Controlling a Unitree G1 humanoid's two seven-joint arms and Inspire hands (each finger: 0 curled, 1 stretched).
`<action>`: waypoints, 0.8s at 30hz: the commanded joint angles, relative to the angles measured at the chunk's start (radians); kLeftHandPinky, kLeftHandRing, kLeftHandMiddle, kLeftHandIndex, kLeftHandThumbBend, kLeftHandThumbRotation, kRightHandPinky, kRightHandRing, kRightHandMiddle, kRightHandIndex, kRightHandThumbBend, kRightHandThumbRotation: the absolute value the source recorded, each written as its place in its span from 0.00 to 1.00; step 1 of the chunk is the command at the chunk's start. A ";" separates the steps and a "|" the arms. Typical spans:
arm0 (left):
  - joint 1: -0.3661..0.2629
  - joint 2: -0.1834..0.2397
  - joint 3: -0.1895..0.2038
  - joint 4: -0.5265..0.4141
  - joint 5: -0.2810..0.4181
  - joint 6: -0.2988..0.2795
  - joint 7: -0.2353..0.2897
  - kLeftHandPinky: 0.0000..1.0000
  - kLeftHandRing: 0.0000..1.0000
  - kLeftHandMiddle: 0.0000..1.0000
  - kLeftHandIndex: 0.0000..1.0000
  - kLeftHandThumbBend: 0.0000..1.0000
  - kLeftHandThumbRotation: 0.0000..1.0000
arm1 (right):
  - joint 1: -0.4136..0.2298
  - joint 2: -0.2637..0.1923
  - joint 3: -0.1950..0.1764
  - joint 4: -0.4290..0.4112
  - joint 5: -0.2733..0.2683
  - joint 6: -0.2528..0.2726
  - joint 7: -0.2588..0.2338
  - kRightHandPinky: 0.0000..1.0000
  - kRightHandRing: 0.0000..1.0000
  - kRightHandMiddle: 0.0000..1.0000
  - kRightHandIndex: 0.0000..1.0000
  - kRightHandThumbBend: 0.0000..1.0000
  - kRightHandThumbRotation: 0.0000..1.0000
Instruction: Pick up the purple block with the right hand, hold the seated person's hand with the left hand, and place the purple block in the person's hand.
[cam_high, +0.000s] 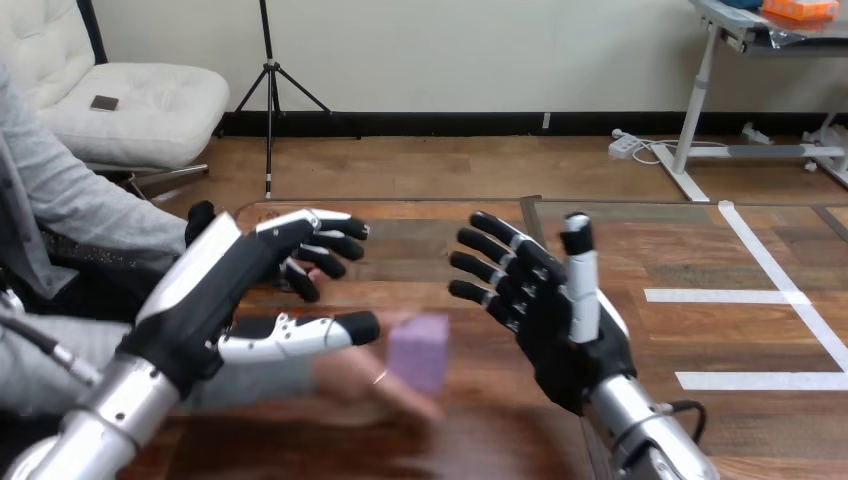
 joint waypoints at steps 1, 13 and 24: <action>-0.001 -0.028 0.030 0.038 -0.049 -0.053 -0.007 0.55 0.69 0.72 0.76 1.00 0.75 | -0.004 -0.011 -0.027 -0.068 0.020 -0.027 0.003 0.82 0.86 0.86 0.84 0.97 0.98; 0.055 -0.102 0.043 0.093 -0.051 -0.148 0.048 0.60 0.69 0.72 0.72 0.97 0.94 | 0.056 -0.023 -0.059 -0.120 0.047 -0.025 0.019 0.85 0.88 0.86 0.84 0.97 0.98; 0.101 -0.181 0.054 0.123 -0.081 -0.225 0.089 0.61 0.69 0.72 0.69 0.80 1.00 | 0.141 -0.025 -0.081 -0.182 0.071 -0.020 0.036 0.86 0.88 0.88 0.87 0.97 0.97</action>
